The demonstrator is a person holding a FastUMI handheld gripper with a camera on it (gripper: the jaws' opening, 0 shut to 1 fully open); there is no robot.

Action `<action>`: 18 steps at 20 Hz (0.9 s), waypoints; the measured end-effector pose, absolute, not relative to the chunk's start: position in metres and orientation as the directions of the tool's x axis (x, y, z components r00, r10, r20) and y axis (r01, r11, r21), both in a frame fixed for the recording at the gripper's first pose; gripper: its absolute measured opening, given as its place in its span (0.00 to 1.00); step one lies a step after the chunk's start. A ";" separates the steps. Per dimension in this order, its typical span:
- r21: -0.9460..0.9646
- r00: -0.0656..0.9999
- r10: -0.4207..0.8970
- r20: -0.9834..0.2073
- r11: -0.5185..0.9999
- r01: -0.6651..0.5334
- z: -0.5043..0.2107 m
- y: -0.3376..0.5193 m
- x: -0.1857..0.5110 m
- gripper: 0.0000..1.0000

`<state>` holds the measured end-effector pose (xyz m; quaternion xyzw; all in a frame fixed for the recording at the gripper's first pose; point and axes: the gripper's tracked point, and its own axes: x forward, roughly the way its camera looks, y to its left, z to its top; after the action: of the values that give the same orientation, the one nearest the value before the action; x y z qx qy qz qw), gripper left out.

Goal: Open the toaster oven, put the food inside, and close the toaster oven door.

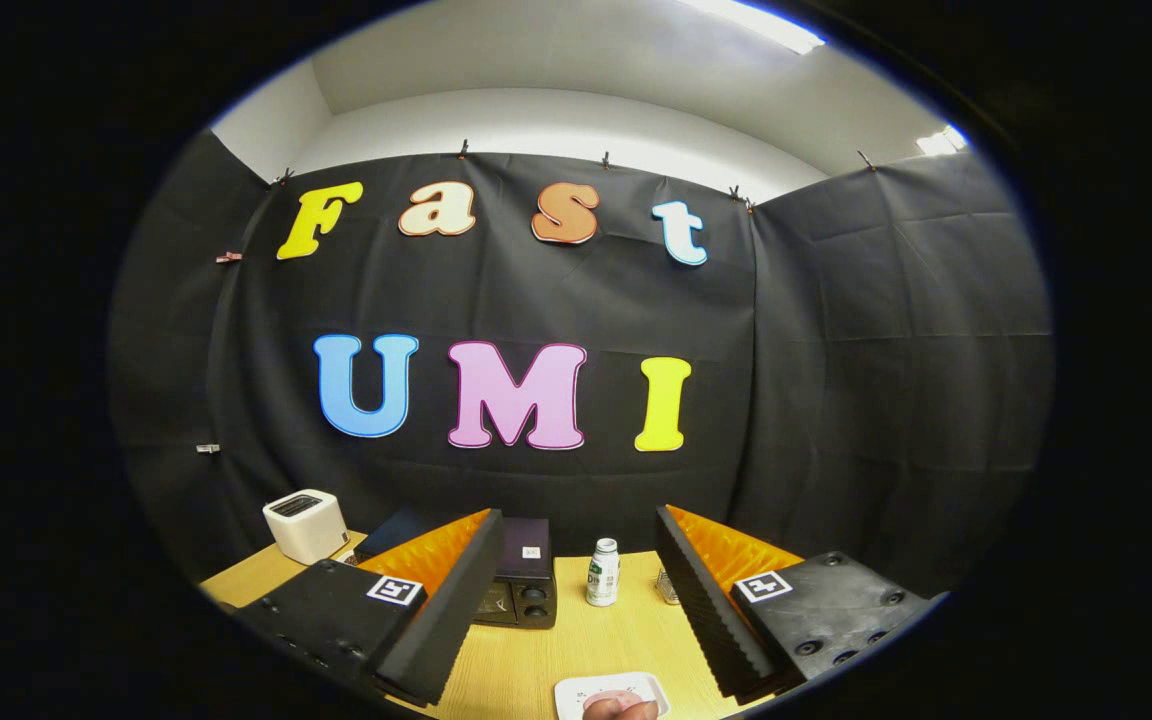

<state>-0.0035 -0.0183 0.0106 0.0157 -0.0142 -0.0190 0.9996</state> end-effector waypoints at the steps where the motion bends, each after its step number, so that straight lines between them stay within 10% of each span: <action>1: 0.033 0.999 -0.036 0.025 0.999 0.035 0.011 -0.016 -0.003 0.97; 18: 0.087 0.983 0.113 -0.148 0.991 -0.101 -0.077 0.153 0.096 0.98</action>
<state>0.0962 0.1525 -0.0768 0.0397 0.0765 0.0537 0.9948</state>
